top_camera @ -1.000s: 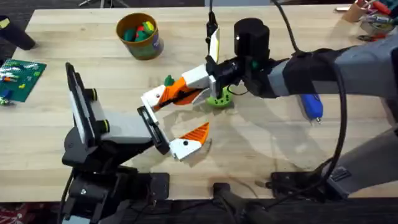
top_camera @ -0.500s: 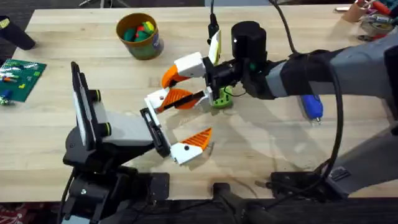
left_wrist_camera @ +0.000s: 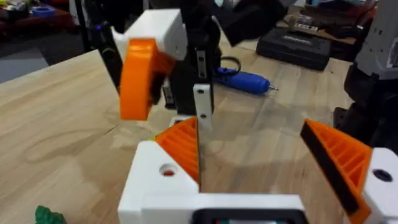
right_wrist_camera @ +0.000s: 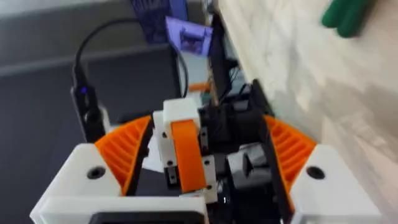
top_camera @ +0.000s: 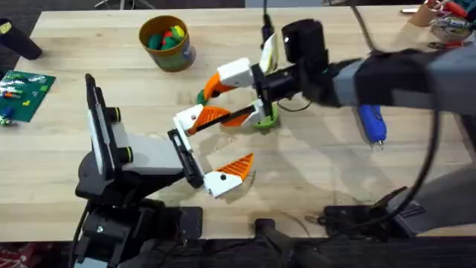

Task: Pick up the gripper from the table and insert it into the empty holder that is missing its gripper. Then pick up a screw, insert it into the mounting hole, and use the screwdriver to tighten it. Finally, clean up the table by picking up the vegetable and placing it into the bucket.

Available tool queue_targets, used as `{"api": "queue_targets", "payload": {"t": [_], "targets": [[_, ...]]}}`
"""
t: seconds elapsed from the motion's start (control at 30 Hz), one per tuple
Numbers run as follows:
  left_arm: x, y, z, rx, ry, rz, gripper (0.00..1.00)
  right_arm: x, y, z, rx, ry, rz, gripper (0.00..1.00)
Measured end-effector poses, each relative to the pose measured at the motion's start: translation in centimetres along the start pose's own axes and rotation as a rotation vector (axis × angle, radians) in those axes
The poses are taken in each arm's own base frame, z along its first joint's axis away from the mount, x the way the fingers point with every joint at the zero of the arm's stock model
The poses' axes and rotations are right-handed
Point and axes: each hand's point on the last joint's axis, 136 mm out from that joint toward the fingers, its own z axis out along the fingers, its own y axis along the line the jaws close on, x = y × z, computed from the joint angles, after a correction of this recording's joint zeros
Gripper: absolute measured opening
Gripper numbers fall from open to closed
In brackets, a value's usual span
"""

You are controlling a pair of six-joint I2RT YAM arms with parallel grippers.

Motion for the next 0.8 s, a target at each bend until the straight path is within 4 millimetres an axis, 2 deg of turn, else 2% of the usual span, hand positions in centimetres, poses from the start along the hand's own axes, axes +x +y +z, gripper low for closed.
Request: {"api": "queue_targets", "payload": {"t": [0.13,0.43,0.63,0.8], "targets": [[0.0,0.0,0.0,0.002,0.000,0.002,0.986,-0.9,0.5,-2.4,0.121,-0.076,0.005,0.994],[0.0,-0.1,0.0,0.008,0.000,0.002,0.986,-1.7,3.9,-8.1,0.474,-0.198,-0.227,0.994],[0.0,-0.2,0.0,0.009,0.001,0.002,0.986,-0.8,3.8,-12.3,0.787,-0.208,-0.295,0.994],[0.0,-0.2,0.0,0.011,0.001,0.002,0.986,-0.2,3.4,-14.9,1.010,-0.209,-0.327,0.994]]}}
